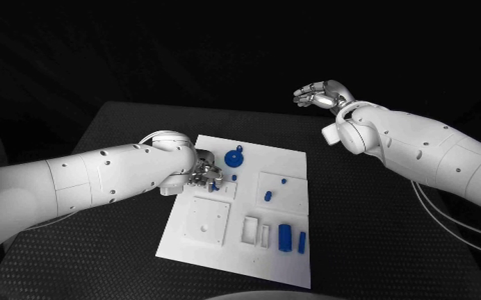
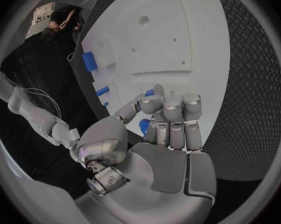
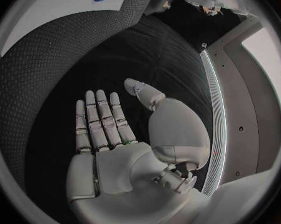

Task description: Assemble the parts on the task board

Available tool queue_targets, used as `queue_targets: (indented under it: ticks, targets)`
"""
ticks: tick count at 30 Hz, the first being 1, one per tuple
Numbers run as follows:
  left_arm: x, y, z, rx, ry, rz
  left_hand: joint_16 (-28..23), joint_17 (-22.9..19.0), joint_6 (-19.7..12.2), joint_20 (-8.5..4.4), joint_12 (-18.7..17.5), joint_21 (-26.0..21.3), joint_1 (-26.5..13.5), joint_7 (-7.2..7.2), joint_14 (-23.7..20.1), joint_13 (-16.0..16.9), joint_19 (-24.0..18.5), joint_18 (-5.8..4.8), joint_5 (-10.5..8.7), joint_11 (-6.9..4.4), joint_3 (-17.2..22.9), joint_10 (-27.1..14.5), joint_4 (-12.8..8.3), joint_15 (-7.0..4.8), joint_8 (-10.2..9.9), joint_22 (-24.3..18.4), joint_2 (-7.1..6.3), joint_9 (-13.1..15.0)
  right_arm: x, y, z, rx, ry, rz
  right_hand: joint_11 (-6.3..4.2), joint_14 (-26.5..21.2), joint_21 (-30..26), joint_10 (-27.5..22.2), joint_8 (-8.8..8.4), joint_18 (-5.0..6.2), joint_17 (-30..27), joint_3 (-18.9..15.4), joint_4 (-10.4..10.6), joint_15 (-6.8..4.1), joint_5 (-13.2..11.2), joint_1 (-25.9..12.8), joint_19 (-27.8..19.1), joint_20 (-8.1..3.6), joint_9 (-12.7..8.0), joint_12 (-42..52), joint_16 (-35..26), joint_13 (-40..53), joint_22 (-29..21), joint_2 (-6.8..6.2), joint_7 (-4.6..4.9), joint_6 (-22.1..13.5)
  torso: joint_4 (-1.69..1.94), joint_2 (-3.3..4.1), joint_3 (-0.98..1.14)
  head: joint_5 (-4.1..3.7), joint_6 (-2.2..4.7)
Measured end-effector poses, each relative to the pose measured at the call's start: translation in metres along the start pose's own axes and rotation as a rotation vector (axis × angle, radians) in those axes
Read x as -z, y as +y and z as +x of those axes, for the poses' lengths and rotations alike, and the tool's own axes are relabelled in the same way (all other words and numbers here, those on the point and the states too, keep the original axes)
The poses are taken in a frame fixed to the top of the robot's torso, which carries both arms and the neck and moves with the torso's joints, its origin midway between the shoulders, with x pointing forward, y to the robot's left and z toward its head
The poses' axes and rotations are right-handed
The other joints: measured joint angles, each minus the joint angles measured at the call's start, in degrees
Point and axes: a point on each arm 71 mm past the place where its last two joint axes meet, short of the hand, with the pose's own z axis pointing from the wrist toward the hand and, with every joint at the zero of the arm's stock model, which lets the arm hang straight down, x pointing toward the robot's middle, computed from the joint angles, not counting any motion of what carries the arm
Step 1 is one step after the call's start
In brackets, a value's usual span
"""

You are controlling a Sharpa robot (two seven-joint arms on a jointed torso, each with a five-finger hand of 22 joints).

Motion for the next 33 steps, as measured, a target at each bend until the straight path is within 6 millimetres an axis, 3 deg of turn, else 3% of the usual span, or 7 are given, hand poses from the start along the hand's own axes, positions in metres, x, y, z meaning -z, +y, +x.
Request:
queue_targets:
  ticks: [13,20,33]
  targets:
    - [-0.0015,-0.0025,-0.0010,-0.021,-0.004,-0.004,0.0,0.1,0.3,0.00,0.2,0.0,-0.4,-0.30,0.4,0.0,0.0,0.00,-0.20,0.00,0.6,0.0,0.6,-0.19,0.1,0.0,-0.43,0.0,0.0000,0.0000,0.0007,-0.001,0.007,0.001,0.00,-0.2,-0.4,0.0,0.00,0.00,-0.2,0.0,0.0,0.20,1.4,0.0,0.0,0.00,-0.1,-0.2,-0.2,0.0,0.3,0.00,0.00,0.0,0.02,0.02,0.01,0.08,0.00]
    - [-0.0017,-0.0036,-0.0016,-0.034,-0.002,-0.004,0.0,0.2,0.3,0.00,0.4,0.2,-0.4,-0.31,0.7,-0.1,-0.4,-0.01,1.36,-0.05,0.9,0.0,0.4,-0.31,0.0,0.0,-0.36,-0.1,-0.0001,0.0001,0.0013,-0.002,0.011,0.001,0.00,-0.2,-0.7,0.0,0.00,0.01,-0.4,0.0,-0.3,0.20,3.4,0.0,0.0,0.00,-0.2,-0.2,-0.2,0.0,0.7,0.00,0.00,0.0,0.00,0.03,0.01,0.10,0.01]
    - [-0.0018,-0.0039,-0.0019,-0.055,-0.001,-0.006,0.2,0.2,0.3,0.10,0.5,0.5,-0.3,-0.31,0.7,-0.2,-0.5,-0.01,2.91,-0.05,1.7,-0.1,-0.2,-0.28,0.3,0.0,-0.42,0.0,0.0000,-0.0002,0.0009,-0.002,0.013,0.003,0.00,-0.2,-0.7,0.0,0.00,0.01,-0.4,0.0,-0.3,0.20,3.7,0.0,0.0,0.00,-0.2,-0.2,-0.2,0.0,0.8,0.00,-0.01,0.0,0.06,-0.01,0.01,-0.03,-0.25]
